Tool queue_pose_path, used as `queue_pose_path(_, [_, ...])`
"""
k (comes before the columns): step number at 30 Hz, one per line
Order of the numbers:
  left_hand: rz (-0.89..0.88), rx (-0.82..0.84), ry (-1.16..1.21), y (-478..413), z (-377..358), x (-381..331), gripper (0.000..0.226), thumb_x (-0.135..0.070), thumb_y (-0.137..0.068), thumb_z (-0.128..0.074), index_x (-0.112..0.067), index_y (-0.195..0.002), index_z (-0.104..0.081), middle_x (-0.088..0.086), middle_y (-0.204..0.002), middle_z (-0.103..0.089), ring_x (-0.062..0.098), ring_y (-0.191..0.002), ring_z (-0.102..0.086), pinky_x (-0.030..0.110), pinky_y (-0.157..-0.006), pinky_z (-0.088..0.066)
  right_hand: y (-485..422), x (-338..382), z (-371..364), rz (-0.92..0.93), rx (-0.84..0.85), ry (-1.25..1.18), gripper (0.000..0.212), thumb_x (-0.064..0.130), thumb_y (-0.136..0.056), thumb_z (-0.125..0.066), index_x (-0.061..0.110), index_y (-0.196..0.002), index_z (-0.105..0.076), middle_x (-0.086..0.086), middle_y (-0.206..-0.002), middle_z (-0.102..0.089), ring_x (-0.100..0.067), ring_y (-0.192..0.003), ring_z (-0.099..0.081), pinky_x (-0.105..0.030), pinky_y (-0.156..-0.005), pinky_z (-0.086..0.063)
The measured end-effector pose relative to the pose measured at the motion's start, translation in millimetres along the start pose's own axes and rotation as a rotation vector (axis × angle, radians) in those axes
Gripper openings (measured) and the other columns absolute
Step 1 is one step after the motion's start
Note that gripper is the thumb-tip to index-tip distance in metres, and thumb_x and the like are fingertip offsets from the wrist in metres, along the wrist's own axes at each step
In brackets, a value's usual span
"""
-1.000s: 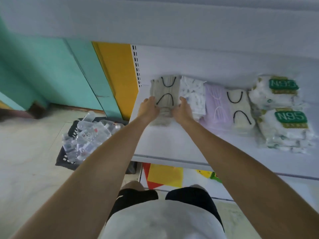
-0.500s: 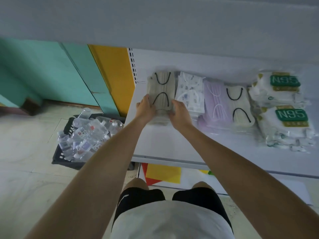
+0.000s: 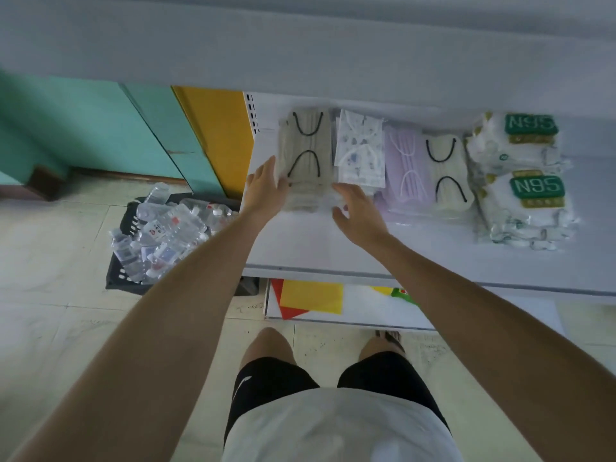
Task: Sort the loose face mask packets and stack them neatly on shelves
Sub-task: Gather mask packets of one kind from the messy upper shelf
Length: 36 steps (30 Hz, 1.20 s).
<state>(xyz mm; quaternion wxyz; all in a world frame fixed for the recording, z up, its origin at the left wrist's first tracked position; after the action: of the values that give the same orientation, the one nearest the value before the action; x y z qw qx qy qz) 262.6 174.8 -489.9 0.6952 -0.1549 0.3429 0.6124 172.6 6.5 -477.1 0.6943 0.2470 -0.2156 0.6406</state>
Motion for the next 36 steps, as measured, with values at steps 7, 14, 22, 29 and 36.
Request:
queue_pose_path(7, [-0.234,-0.001,-0.174,64.9,27.3,-29.7,0.052,-0.022,-0.100,-0.040,-0.010,-0.147,-0.025,0.008,-0.152,-0.030,0.031,-0.138,-0.024,0.043,-0.111,-0.023,59.3,15.4,22.6,0.028,0.109,0.131,0.053,0.022,-0.095,-0.048,0.015,-0.145,-0.032,-0.004,-0.148,-0.035,-0.026,-0.130,-0.036,-0.033,-0.103,-0.032])
queue_pose_path(14, [-0.500,-0.120,-0.398,160.9,35.6,-101.9,0.041,-0.023,-0.100,-0.039,-0.012,-0.139,-0.045,0.007,-0.138,-0.052,0.028,-0.126,-0.046,0.041,-0.100,-0.038,127.5,7.7,89.8,0.221,0.086,0.184,0.047,0.027,-0.097,-0.047,0.016,-0.142,-0.038,-0.003,-0.144,-0.042,-0.023,-0.130,-0.037,-0.030,-0.105,-0.028])
queue_pose_path(22, [-0.980,-0.204,-0.561,282.8,-22.7,-279.5,0.037,-0.024,-0.096,-0.042,-0.003,-0.117,-0.064,0.012,-0.116,-0.067,0.029,-0.102,-0.065,0.041,-0.082,-0.053,249.4,-41.0,230.1,0.404,-0.049,0.525,0.048,0.036,-0.097,-0.046,0.018,-0.141,-0.041,-0.004,-0.147,-0.040,-0.022,-0.137,-0.032,-0.034,-0.113,-0.017])
queue_pose_path(29, [-1.325,-0.370,-0.539,321.6,-25.7,-447.4,0.029,-0.012,-0.089,-0.053,0.000,-0.109,-0.069,0.015,-0.104,-0.070,0.030,-0.085,-0.070,0.039,-0.064,-0.057,307.0,-67.4,391.3,0.394,-0.361,0.607,0.036,0.017,-0.088,-0.063,0.006,-0.122,-0.061,-0.016,-0.125,-0.060,-0.037,-0.116,-0.055,-0.049,-0.099,-0.039])
queue_pose_path(36, [-1.145,-0.324,-0.600,262.5,-59.4,-562.5,0.043,-0.026,-0.100,-0.037,-0.018,-0.142,-0.042,0.002,-0.143,-0.045,0.020,-0.129,-0.043,0.037,-0.099,-0.040,305.6,-123.8,510.7,0.183,-0.561,0.560,0.037,0.023,-0.094,-0.052,0.011,-0.129,-0.054,-0.009,-0.135,-0.052,-0.032,-0.125,-0.043,-0.042,-0.101,-0.032])
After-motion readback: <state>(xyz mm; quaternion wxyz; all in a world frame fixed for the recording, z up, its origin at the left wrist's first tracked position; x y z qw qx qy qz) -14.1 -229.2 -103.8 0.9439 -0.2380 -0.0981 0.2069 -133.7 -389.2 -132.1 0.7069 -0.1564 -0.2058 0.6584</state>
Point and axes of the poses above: each hand's wrist, its own y-axis away from the middle knuckle, its own z-axis out of the back of the hand, x = y × z, the point moved 4 cm from there along -y, towards the middle knuckle
